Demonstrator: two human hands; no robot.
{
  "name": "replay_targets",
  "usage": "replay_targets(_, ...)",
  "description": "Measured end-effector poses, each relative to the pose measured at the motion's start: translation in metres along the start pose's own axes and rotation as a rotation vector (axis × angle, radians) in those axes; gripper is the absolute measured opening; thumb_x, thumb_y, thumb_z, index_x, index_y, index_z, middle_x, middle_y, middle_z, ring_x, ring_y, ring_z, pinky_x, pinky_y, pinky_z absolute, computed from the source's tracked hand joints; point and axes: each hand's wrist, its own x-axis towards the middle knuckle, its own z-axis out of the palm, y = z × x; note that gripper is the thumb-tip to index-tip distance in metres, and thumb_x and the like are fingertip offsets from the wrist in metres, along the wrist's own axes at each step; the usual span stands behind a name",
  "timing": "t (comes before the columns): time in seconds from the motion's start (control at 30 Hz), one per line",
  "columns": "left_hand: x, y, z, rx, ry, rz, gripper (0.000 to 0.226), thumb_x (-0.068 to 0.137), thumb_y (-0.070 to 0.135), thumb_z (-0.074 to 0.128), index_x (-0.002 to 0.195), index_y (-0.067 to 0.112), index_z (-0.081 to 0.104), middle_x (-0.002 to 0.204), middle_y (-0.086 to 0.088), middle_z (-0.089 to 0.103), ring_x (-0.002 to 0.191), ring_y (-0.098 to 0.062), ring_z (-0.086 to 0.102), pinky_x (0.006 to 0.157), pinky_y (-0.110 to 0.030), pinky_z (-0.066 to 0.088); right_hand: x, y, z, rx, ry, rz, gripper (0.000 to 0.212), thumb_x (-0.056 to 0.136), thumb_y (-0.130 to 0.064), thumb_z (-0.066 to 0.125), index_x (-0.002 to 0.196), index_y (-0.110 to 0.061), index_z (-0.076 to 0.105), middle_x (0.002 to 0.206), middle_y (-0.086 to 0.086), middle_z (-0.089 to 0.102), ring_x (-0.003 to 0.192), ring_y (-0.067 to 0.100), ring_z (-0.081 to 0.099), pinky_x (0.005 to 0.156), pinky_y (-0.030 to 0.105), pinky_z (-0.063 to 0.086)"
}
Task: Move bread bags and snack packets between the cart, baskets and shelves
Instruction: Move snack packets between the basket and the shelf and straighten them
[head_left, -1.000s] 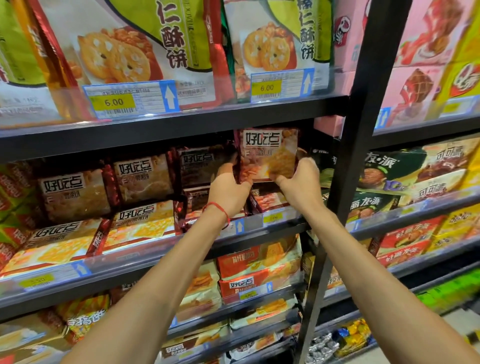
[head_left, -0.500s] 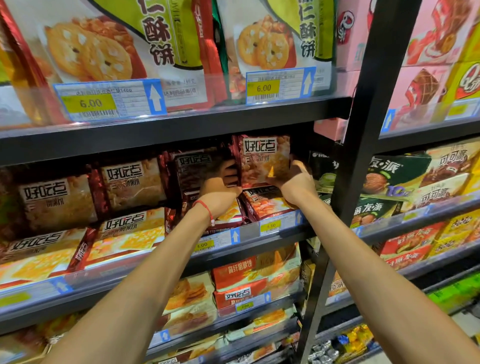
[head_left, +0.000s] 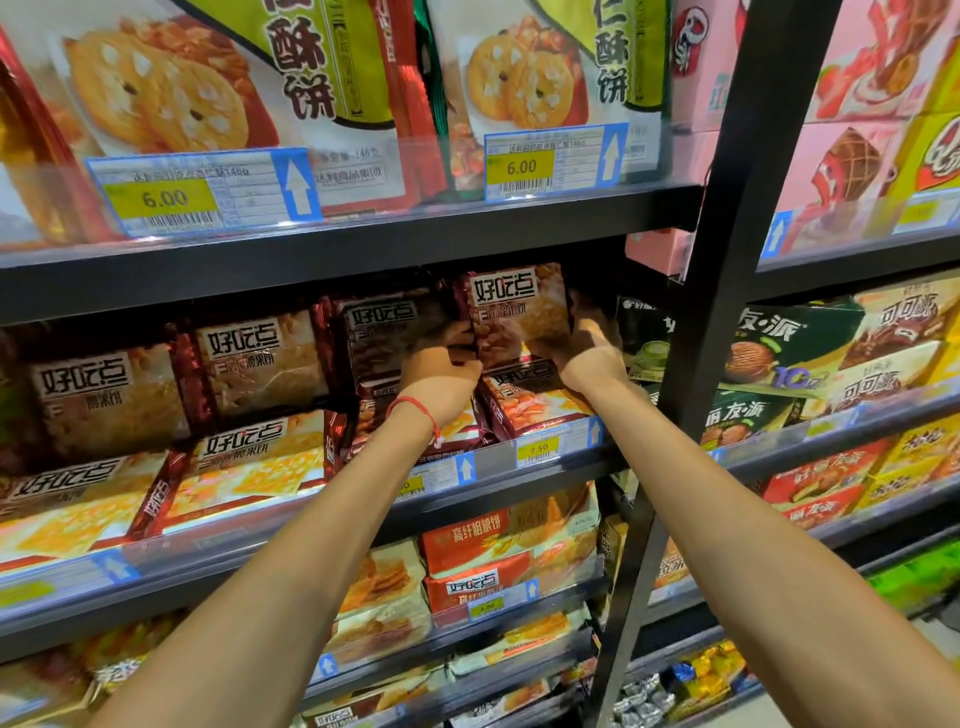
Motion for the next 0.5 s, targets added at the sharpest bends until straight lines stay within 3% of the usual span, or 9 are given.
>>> replay_targets(0.13,0.001,0.001,0.001,0.057,-0.036,-0.008,0.040,0.099,0.023,0.063,0.136,0.008,0.060,0.118,-0.013,0.069,0.108,-0.030,0.065,0.093,-0.038,0.053,0.000,-0.002,0.000,-0.011,-0.024,0.008,0.043,0.103,-0.044,0.062,0.140,-0.025,0.050,0.135,0.021,0.058,0.129,0.040,0.053,0.101,0.040,0.040)
replay_targets(0.27,-0.003,-0.003,0.002,0.069,-0.051,0.035,0.052,0.100,0.022,0.062,0.150,0.019,0.049,0.135,-0.007,0.063,0.120,-0.026,0.061,0.100,-0.031,0.047,-0.003,-0.003,0.000,-0.005,0.007,-0.042,0.039,0.102,-0.029,0.066,0.137,-0.020,0.053,0.129,0.020,0.062,0.125,0.040,0.056,0.091,0.036,0.040)
replay_targets(0.43,-0.007,-0.009,0.001,-0.005,-0.021,0.116,0.049,0.098,0.019,0.065,0.146,0.023,0.054,0.134,-0.005,0.064,0.113,-0.024,0.064,0.105,-0.038,0.051,-0.013,-0.008,-0.005,0.008,0.070,-0.117,0.045,0.099,-0.018,0.069,0.141,-0.016,0.053,0.120,0.005,0.056,0.109,0.024,0.056,0.085,0.032,0.042)
replay_targets(0.5,-0.011,-0.014,-0.001,-0.061,0.007,0.120,0.045,0.097,0.018,0.066,0.141,0.023,0.058,0.127,-0.008,0.068,0.100,-0.018,0.067,0.099,-0.033,0.053,-0.017,-0.006,-0.006,0.023,0.083,-0.150,0.047,0.096,-0.012,0.070,0.141,-0.013,0.055,0.126,0.003,0.054,0.105,0.020,0.058,0.084,0.030,0.045)
